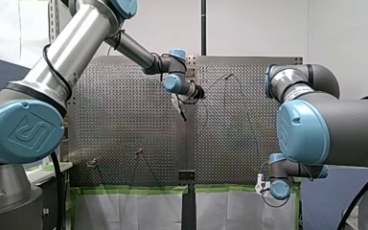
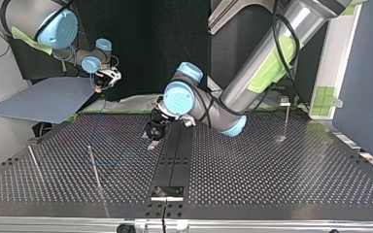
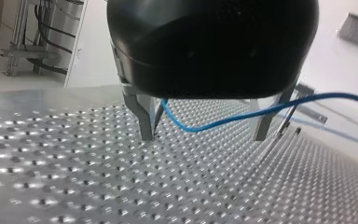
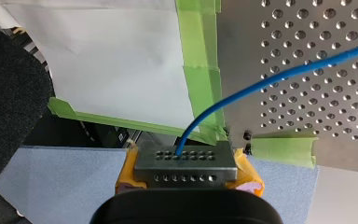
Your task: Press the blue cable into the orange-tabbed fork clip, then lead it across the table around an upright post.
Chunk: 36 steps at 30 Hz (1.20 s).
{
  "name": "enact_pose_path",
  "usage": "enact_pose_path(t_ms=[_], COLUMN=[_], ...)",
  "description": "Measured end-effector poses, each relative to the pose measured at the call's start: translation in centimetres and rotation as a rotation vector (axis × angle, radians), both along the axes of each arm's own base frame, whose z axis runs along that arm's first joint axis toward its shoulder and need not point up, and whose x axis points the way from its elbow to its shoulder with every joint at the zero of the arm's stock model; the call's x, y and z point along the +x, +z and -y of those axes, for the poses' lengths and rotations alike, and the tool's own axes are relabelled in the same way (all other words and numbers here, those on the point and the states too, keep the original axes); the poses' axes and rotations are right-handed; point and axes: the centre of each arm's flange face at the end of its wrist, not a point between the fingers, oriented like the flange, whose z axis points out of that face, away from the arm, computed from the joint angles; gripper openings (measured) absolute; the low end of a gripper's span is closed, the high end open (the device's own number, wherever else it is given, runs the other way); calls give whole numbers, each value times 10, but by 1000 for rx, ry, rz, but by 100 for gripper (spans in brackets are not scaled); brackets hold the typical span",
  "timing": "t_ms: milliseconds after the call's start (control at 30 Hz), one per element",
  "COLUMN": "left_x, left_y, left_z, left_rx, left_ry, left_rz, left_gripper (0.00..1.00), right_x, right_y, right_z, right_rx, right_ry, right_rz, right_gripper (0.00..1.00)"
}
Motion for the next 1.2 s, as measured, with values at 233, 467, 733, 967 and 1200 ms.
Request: enact_pose_path(t_ms=[233,467,733,967,1200], left_x=[-7,-18,-35,-56,-76], left_y=[1,25,77,106,130], left_z=[8,11,6,14,36], left_rx=[-43,-68,-105,-93,-63], left_ry=[-62,-125,-137,-126,-115], left_rz=[-35,-12,55,116,175], left_gripper=[100,100,100,100,100], right_x=[2,2,2,2,2], right_y=[0,0,0,1,1], right_z=[0,0,0,1,0], right_rx=[0,-1,-2,-2,-2], right_ry=[3,4,4,3,3], right_rz=[-1,0,0,1,1], right_gripper=[0,0,0,0,0])
